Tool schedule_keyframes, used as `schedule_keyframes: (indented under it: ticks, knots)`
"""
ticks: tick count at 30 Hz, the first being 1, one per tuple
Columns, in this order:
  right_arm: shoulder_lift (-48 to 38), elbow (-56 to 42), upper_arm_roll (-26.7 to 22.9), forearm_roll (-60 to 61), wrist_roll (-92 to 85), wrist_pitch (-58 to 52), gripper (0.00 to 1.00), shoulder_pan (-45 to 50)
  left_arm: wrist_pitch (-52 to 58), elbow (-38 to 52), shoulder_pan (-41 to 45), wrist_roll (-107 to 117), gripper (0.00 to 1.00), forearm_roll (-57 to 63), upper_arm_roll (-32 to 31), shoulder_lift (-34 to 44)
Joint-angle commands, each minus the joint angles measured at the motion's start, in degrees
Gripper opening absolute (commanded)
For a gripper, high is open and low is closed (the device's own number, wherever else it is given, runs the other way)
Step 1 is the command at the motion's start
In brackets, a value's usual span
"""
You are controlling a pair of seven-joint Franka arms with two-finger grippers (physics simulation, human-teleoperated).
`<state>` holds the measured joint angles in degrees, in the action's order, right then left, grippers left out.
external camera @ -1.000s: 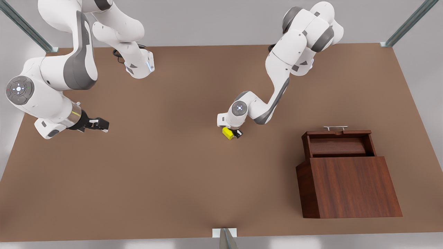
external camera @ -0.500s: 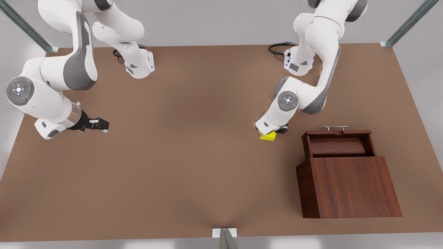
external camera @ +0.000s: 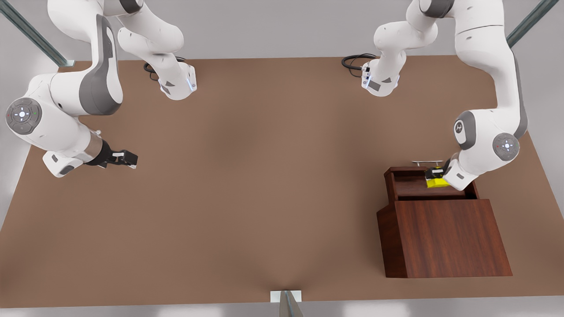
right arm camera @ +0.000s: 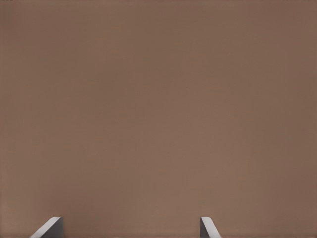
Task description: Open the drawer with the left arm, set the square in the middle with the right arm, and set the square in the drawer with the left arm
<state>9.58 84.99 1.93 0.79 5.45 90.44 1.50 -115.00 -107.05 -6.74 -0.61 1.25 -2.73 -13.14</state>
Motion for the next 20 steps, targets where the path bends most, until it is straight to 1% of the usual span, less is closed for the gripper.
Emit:
schedule_keyframes:
  ticks: [1,4,5,6,7,12,13,14,15,16,17,18,20]
  knots:
    - [0.00,0.00,0.00,0.00,0.00,0.00,1.00,0.00,0.04,0.00,-0.03,0.00,0.71,-0.55,0.00,-0.04]
    - [0.00,0.00,0.00,0.00,0.00,0.00,1.00,0.00,-0.58,0.53,-0.82,0.00,0.71,-0.46,0.00,-1.36]
    - [0.00,0.00,0.00,0.00,0.00,0.00,1.00,0.00,-0.49,2.37,-1.35,-0.09,0.72,-0.11,0.09,-2.33]
    - [0.00,0.00,0.00,0.00,0.00,0.00,1.00,0.00,-0.49,2.37,-1.61,-0.18,0.72,-0.11,0.00,-2.33]
    - [0.00,0.00,0.00,0.00,0.00,0.00,1.00,0.00,-0.49,2.37,-1.61,-0.09,0.99,-0.02,0.00,-2.41]
    - [0.00,0.00,-0.09,1.05,-0.09,-0.18,1.00,-0.18,-0.49,2.37,-1.61,0.70,1.00,-0.02,0.09,-2.41]
    - [0.00,0.00,-0.18,1.14,-0.09,-0.35,1.00,-0.27,0.91,3.51,-1.61,0.70,1.00,-0.02,0.00,-1.80]
    - [-0.09,0.00,-0.18,1.14,-0.17,-0.44,1.00,-0.27,10.30,7.98,-0.48,0.26,1.00,0.15,-0.26,-0.13]
    - [-0.18,-0.09,-0.26,1.14,-0.70,-0.53,1.00,-0.27,24.80,16.95,3.57,0.00,1.00,2.43,-1.23,-0.39]
    - [-0.18,0.00,-0.35,1.14,-0.70,-0.53,1.00,-0.27,30.97,22.32,6.20,0.09,1.00,3.23,-3.95,-0.04]
    - [-0.09,-0.09,-0.35,1.14,-0.70,-0.53,1.00,-0.27,33.17,23.91,9.19,0.17,1.00,3.76,-3.95,1.63]
    - [-0.09,0.00,-0.35,1.14,-0.70,-0.44,1.00,-0.27,33.35,23.99,10.25,0.26,1.00,2.79,-3.78,3.03]
    - [-0.09,0.00,-0.35,1.14,-0.70,-0.44,1.00,-0.27,33.26,24.08,10.43,0.70,1.00,3.23,-3.95,2.24]
